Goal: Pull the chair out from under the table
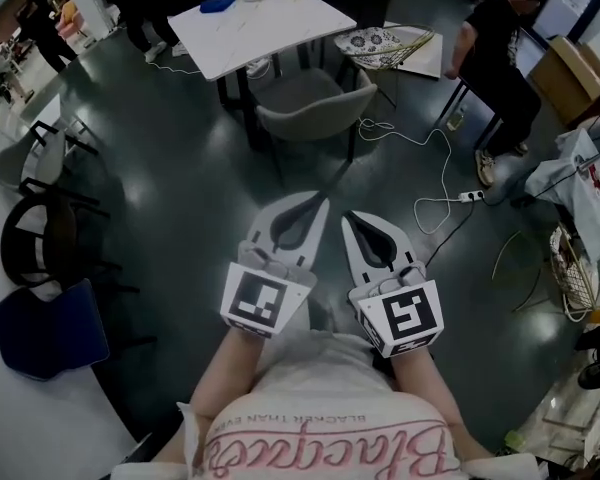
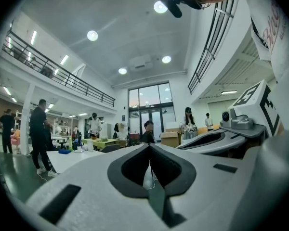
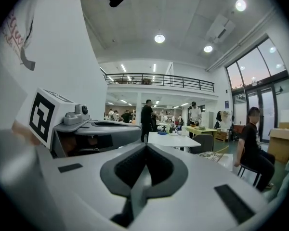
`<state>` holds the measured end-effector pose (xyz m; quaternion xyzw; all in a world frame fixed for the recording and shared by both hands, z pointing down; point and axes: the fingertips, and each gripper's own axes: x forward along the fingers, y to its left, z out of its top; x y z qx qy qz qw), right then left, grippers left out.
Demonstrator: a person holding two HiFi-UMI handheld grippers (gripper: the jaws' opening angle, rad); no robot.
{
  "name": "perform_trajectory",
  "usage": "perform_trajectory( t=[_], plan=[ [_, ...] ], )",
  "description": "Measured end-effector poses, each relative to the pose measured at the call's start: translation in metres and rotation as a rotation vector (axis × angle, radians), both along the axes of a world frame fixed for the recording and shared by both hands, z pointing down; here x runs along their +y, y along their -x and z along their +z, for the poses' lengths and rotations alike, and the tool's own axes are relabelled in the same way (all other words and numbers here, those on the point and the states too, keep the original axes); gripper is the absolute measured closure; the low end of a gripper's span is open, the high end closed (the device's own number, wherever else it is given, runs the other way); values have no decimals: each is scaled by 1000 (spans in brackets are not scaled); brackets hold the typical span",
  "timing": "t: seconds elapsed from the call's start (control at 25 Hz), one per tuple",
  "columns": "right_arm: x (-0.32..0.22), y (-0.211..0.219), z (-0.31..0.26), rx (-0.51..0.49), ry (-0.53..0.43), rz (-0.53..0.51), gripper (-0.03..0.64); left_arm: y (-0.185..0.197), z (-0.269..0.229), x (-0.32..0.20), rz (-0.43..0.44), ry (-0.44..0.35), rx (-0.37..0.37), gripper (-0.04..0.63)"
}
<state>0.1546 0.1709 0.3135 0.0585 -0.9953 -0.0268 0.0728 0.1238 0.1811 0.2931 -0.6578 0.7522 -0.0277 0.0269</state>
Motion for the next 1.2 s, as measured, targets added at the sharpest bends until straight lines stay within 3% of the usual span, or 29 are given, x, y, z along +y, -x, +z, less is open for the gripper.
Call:
perform_trajectory(
  t=[0.36,0.68,1.2],
  plan=[
    [-60,120,-6,7,-9,63,614,120,-3,-61,58,14,17,591],
    [-107,209,4,23,7,117,614,204,7,-112,136,30,-1,591],
    [-185,261,24,41,60,228,612,265,34,-184,205,79,55,591]
  ],
)
